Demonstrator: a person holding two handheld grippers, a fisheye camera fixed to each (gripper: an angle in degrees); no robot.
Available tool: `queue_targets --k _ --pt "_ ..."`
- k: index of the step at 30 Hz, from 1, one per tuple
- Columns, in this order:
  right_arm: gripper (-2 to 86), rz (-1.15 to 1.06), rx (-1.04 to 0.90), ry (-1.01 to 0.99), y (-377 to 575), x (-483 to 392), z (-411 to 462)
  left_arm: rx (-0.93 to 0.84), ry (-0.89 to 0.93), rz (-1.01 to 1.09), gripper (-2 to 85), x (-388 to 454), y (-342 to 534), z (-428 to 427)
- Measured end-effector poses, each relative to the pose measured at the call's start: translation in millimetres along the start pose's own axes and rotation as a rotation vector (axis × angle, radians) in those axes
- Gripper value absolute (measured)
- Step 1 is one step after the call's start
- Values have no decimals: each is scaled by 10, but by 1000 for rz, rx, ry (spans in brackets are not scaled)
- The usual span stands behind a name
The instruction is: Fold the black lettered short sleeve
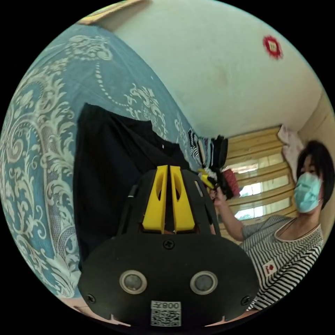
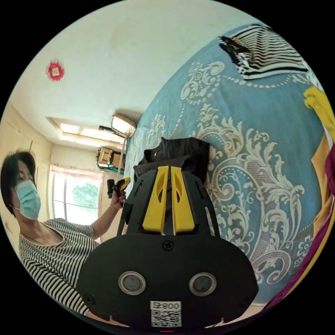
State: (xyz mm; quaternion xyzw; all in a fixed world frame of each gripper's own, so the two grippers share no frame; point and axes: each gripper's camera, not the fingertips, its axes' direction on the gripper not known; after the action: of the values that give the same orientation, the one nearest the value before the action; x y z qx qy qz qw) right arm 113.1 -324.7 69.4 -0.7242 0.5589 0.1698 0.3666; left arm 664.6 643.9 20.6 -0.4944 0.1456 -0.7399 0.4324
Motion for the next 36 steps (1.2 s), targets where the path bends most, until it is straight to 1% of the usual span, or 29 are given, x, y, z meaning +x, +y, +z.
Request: queue_targets --k 3,5,6,8,11,15,20,25,27,30,32,33,34,35,36 --pt "5 -158 -132 61 -94 -581 394 -103 -142 111 6 426 -298 214" --pt "3 -283 -263 191 -204 -1001 782 -186 -251 178 3 692 -528 356" --pt "3 -310 -286 231 -230 -1091 864 -212 -286 195 2 750 -578 393" --pt "2 -405 -351 347 -315 -1401 1111 -329 -456 255 1 954 -733 558" --pt "1 -458 -428 397 -368 -1658 1287 -386 -540 315 1 1199 -855 664" --pt "1 -523 -441 520 -414 -1935 1323 -384 -569 345 1 1431 -1037 667" --pt "1 -580 -367 633 -650 -2332 1217 -347 -588 350 1 1726 -1359 564" --pt "1 -593 -313 677 -930 -2637 1095 -288 -635 345 1 1914 -1607 439" --pt "1 -576 -315 666 -1027 -2725 1045 -259 -597 362 1 2020 -1630 371" --pt "1 -618 -281 586 -977 -3002 874 -245 -602 416 1 2205 -1530 311" --pt "0 -683 -310 495 -798 -3195 859 -235 -576 450 1 2307 -1411 277" --pt "0 -693 -331 487 -756 -3221 885 -241 -564 453 1 2323 -1387 277" --pt "0 -708 -390 497 -687 -3249 962 -265 -549 456 1 2343 -1354 295" --pt "0 -716 -428 552 -643 -3257 1029 -297 -556 458 1 2353 -1338 331" --pt "0 -717 -429 585 -634 -3261 1043 -312 -566 458 1 2355 -1337 351"
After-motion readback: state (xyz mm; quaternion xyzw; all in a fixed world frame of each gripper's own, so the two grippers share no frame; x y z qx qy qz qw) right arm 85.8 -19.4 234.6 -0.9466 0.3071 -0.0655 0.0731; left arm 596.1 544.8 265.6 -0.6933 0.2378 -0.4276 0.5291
